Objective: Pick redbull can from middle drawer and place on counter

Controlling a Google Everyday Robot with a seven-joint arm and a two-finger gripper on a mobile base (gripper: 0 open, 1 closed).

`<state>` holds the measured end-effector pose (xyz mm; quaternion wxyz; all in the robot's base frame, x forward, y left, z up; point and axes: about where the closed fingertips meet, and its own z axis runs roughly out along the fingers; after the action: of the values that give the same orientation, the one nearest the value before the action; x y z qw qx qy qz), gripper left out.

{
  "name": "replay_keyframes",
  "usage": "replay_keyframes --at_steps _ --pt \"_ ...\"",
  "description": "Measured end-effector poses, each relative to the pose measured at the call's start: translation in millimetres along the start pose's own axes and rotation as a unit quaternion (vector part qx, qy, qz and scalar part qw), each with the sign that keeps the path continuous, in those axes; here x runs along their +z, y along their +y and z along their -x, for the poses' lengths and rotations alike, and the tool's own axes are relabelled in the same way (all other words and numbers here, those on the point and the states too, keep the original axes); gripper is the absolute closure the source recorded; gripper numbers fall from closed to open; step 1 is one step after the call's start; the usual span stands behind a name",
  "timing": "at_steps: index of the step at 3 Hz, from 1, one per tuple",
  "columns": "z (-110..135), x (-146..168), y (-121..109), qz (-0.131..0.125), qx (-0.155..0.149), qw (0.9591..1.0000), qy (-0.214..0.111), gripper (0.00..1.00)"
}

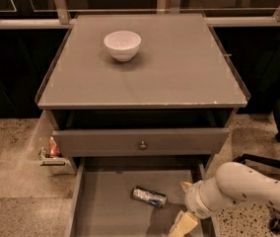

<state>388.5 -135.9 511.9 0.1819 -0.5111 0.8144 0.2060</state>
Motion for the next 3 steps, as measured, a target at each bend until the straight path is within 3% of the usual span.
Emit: replay_keyframes --at_steps 1,2,3 --pt "0 0 0 0.0 0.0 1.0 0.0 0.0" --pt "0 15 -5 -0.017 -0.003 0.9996 -0.021 0.0" --pt "8 48 -24 -0.059 -0.014 0.9957 -0.069 0.0"
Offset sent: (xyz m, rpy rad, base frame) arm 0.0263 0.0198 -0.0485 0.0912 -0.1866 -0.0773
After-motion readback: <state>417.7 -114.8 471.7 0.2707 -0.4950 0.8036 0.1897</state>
